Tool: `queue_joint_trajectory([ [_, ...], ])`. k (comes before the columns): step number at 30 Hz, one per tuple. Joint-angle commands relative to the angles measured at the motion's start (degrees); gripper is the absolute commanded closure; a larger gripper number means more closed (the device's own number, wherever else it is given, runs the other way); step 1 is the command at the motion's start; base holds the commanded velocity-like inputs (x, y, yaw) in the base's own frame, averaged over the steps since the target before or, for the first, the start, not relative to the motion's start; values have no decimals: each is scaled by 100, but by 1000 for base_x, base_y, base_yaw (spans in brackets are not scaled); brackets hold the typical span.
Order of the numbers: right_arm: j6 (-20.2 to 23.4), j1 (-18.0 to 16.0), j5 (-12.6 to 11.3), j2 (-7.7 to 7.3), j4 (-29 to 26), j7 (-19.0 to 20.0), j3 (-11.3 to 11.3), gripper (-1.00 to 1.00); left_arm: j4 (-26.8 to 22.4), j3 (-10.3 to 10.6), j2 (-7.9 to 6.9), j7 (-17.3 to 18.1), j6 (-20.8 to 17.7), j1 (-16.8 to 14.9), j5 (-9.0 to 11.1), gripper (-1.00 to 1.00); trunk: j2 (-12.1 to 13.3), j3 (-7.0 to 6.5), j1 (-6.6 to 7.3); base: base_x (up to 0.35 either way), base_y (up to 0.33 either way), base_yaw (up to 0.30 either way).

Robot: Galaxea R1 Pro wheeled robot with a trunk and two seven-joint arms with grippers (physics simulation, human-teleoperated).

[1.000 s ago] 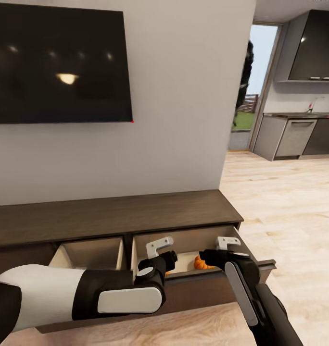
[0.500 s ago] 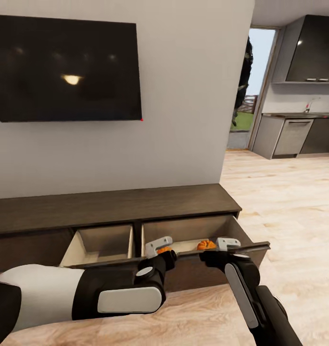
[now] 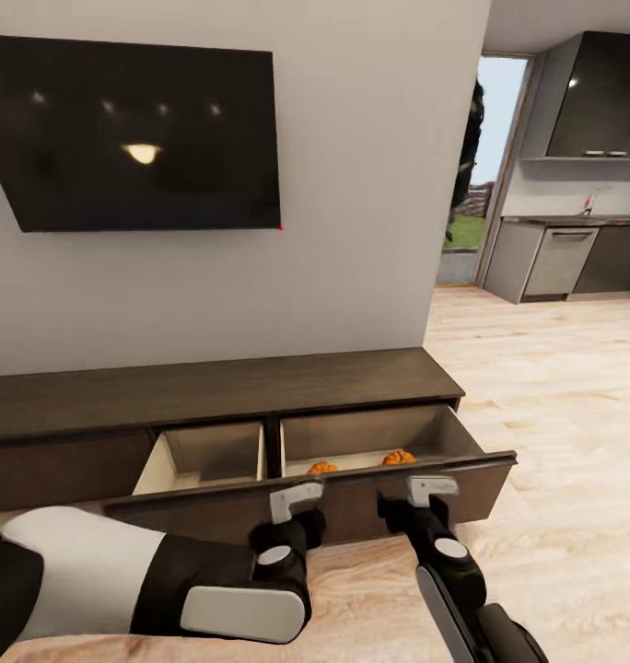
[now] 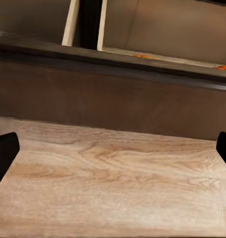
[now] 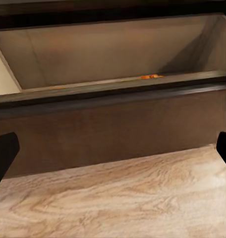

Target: Place each of the two pumpkins and all three candles from the living room inside a cabinet in the living room (use any cabinet), then make sure every cabinet is closed, and position the cauldron so it is next to a table in the living room.

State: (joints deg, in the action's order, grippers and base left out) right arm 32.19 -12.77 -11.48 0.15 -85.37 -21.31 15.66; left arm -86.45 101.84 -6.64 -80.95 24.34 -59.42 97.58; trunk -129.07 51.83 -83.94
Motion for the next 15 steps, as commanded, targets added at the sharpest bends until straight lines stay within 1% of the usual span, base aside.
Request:
queue_joint_trajectory([
  [1,-60,28,-57,-22,23,-58,11,-100,-2,102,-1,-38,54,-9,15,-100,-3,6,1,-2,1,0],
  [3,-260,192,-64,-114,91,-58,11,-100,35,545,3,-96,356,-9,24,-100,-3,6,1,-1,0,0],
  [4,-311,257,-70,-145,115,-58,11,-100,148,818,13,-106,570,-7,50,-100,-3,6,1,0,0,0],
  [5,-342,308,-75,-164,157,-58,9,-100,287,1078,24,-112,775,-4,120,-100,-3,6,1,0,0,0],
  [6,-364,352,-80,-177,249,-58,8,-100,390,1298,33,-113,946,-3,239,-100,-3,6,1,0,0,0],
  [8,-397,402,-99,-194,572,-49,3,-100,513,1609,42,-79,1173,6,568,-100,-3,6,1,0,0,0],
  [9,-479,420,-108,-201,871,-45,-2,-100,557,1788,45,24,1257,26,783,-100,-3,6,1,0,0,0],
  [10,-747,429,-109,-205,1187,-47,-2,-100,579,2006,42,217,1317,63,906,-100,-3,6,1,0,0,0],
  [11,-991,432,-106,-206,1382,-51,-2,-100,591,2146,41,366,1358,81,956,-100,-3,6,1,0,0,0],
  [12,-1111,434,-103,-206,1470,-52,-2,-100,601,2204,41,439,1373,88,975,-100,-3,6,1,0,0,0],
  [14,-1549,436,-96,-204,1807,-54,-2,-100,736,2355,40,683,1403,105,1031,-100,-83,41,-43,0,0,0],
  [15,-2743,440,-114,-172,2752,-40,-108,-100,2345,2502,51,1943,1393,626,1258,-100,-123,59,-65,0,0,0],
])
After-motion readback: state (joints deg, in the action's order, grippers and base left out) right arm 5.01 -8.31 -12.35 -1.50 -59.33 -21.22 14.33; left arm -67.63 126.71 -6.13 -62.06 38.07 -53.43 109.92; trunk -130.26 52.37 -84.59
